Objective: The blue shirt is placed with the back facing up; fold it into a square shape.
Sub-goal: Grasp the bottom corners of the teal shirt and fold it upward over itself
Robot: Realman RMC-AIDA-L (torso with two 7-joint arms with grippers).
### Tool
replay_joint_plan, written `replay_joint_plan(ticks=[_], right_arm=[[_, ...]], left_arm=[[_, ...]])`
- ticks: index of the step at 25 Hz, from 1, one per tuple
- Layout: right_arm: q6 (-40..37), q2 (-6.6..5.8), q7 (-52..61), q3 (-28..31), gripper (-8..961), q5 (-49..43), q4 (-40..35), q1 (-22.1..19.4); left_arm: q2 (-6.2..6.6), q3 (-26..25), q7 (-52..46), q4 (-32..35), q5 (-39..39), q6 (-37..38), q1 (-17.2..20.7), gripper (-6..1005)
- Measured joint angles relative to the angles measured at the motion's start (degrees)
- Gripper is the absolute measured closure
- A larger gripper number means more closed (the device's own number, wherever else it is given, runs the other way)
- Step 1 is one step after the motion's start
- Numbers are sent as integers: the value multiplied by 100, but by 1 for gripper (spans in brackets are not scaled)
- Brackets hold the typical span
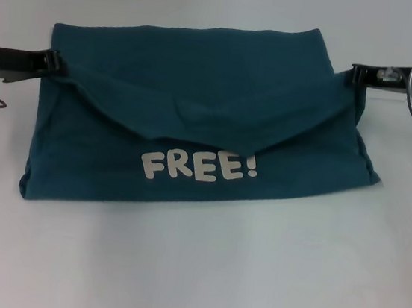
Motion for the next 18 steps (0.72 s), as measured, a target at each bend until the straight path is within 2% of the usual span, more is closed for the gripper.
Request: replay_joint_plan(ticks=[7, 12, 15, 18], right_arm=[[8, -16, -24, -35, 839, -19, 4, 116], [-2, -23, -54, -212, 812, -240, 80, 124], [15, 10, -78, -237, 797, -549, 122, 181], [87, 44, -61, -235, 781, -672, 123, 205]], left_arm=[[7, 4, 17, 12, 0, -71, -24, 967], [-74, 23, 202, -32, -36, -254, -10, 963], [-96, 17, 141, -99, -28, -352, -7, 960], [-61, 10, -132, -244, 28, -456, -27, 957]])
